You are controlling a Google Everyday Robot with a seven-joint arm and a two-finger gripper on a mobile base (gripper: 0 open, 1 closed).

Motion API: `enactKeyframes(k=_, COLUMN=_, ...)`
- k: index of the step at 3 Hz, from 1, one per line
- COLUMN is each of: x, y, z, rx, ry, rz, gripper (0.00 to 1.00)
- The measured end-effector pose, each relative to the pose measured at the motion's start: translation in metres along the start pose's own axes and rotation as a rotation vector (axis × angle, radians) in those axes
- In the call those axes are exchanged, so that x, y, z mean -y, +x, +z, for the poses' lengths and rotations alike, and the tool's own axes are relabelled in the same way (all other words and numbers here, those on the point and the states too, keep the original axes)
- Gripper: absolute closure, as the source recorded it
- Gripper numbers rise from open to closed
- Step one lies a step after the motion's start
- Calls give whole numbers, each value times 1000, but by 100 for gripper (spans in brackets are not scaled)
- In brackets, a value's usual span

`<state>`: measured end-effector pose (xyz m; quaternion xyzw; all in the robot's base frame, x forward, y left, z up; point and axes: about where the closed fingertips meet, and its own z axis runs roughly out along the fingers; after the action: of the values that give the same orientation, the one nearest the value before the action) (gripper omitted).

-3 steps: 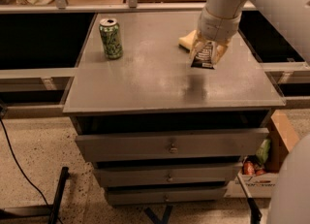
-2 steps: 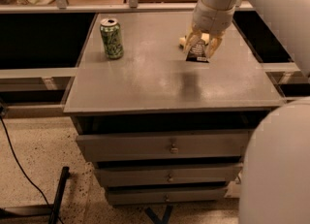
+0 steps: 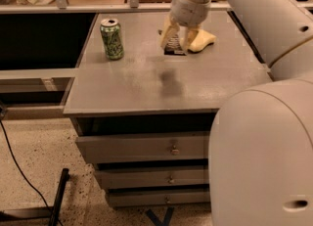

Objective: Move rxbar chocolate near green can

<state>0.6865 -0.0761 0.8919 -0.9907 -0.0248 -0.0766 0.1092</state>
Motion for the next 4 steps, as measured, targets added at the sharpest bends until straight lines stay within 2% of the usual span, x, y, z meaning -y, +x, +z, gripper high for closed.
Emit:
enactKeyframes(k=1, x=27, y=2, z=2, rx=-13, ry=79, rz=-73, gripper=100)
enactKeyframes(k=2, x=46, y=1, z=8, rx=-20, ry=116, rz=-118, gripper=100)
enactKeyframes(k=4, x=61, y=6, z=19, rx=-55, ry=145, rz=-121, gripper=100)
